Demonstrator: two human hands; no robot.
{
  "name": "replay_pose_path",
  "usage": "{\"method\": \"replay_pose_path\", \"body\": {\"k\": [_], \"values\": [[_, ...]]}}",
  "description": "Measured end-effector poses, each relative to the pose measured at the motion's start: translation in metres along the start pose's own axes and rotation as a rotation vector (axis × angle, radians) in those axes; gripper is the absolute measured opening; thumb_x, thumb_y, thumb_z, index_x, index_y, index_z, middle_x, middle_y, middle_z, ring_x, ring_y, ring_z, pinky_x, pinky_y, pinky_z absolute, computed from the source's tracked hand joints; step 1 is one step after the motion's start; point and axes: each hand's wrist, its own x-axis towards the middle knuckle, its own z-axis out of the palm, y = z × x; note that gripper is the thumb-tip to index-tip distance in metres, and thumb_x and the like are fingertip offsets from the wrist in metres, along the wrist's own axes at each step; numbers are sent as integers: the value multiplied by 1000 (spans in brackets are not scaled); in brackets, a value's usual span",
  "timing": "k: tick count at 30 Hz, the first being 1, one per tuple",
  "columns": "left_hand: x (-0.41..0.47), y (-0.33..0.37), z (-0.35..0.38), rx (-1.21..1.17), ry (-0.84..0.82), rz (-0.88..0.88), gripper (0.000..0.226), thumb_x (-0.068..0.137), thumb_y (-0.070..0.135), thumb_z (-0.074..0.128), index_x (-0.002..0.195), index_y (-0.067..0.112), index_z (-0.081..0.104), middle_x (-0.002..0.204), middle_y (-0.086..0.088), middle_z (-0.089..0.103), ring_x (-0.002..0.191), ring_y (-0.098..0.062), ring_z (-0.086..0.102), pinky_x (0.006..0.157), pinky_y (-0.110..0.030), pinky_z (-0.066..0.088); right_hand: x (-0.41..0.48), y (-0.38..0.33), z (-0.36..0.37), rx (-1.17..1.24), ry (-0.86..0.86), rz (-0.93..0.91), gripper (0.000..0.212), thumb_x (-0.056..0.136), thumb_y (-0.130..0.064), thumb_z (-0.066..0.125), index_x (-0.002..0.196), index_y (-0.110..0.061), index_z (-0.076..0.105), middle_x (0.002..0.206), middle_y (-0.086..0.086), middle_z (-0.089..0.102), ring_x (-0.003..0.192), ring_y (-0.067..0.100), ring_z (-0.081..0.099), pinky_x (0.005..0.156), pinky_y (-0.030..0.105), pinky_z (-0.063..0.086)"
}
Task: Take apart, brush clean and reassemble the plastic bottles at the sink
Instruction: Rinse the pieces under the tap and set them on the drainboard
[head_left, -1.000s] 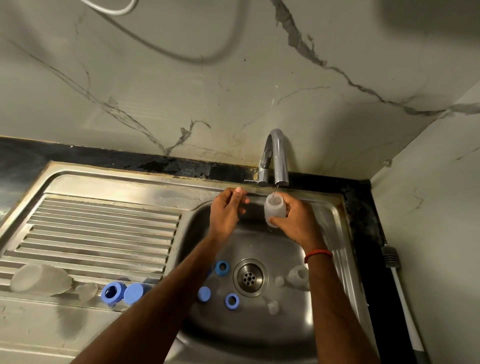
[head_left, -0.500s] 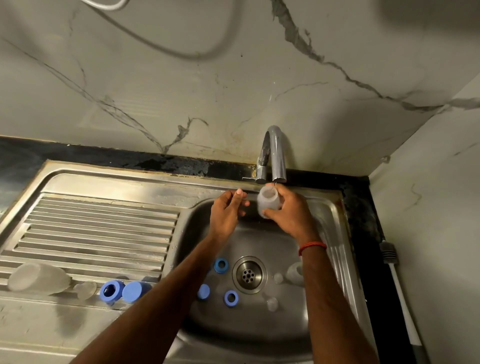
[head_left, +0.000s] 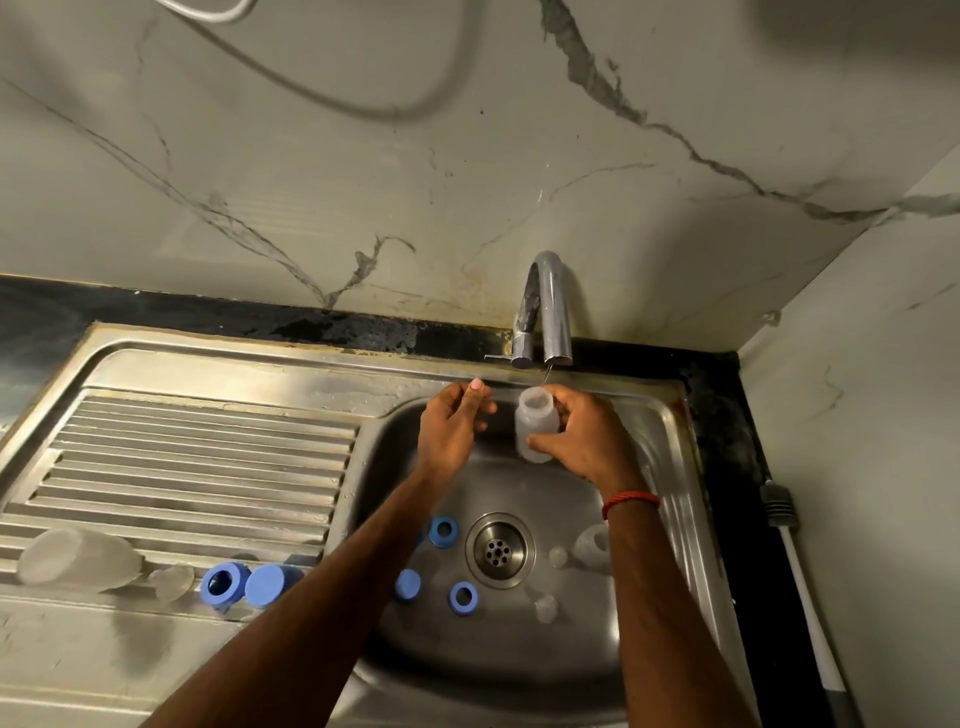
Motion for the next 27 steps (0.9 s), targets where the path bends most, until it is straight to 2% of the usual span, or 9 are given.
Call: {"method": "replay_pose_path", "body": {"k": [4,10,15,17,19,22,23,25,27], "values": [[1,0,-1,-10,4,-13,18,103,35,54,99,24,67,94,-2,74,89,-18,70,76,-31,56,0,1,5,47,35,25,63,69,-26,89,126,-27,63,116,-3,71,105,16,66,90,42,56],[0,0,-1,-6,12,-15,18,103,35,53,99,23,67,90,-1,73,77,-7,66,65,-19,51,1,2,7,68,97,43,62,67,-24,90,123,-30,64,114,-6,71,103,14,66,89,41,57],[3,0,0,22,-16,-20,22,102,36,55,104,19,68,94,-2,74,84,-11,70,68,-21,53,4,3,5,201,63,88,61,69,-23,89,124,-30,63,113,-5,71,102,15,66,85,37,58],[2,-1,0,49,-71,-8,22,101,35,57,111,18,66,101,-2,74,91,-16,72,68,-21,55,6,5,5,424,6,133,60,75,-26,84,130,-30,60,117,0,69,105,19,66,81,36,58],[0,-1,2,88,-150,-6,27,101,36,56,123,20,62,108,-3,72,91,-16,72,65,-22,56,6,5,6,594,3,202,55,81,-38,74,133,-30,58,120,6,67,103,25,67,74,37,59],[-3,0,8,93,-248,-56,38,102,38,54,138,26,52,113,1,69,86,-10,73,68,-34,62,9,2,10,652,3,322,42,94,-43,59,134,-29,57,120,11,65,96,28,68,73,46,59],[-5,2,11,76,-269,-79,38,103,38,52,140,27,50,111,4,68,83,-7,72,68,-33,61,9,0,11,683,1,372,39,97,-44,56,131,-26,58,116,14,66,87,25,69,65,42,58],[-9,6,17,28,-300,-137,35,105,43,46,137,31,53,106,6,68,78,-4,71,67,-28,57,9,-5,9,759,-50,480,42,99,-50,50,121,-17,63,91,17,70,59,17,63,47,26,48],[-13,7,22,-53,-311,-238,38,104,52,41,125,29,62,101,-1,72,85,-11,71,78,-34,56,9,-8,6,801,-131,576,51,99,-56,44,109,-12,67,66,13,68,44,13,52,41,19,37]]}}
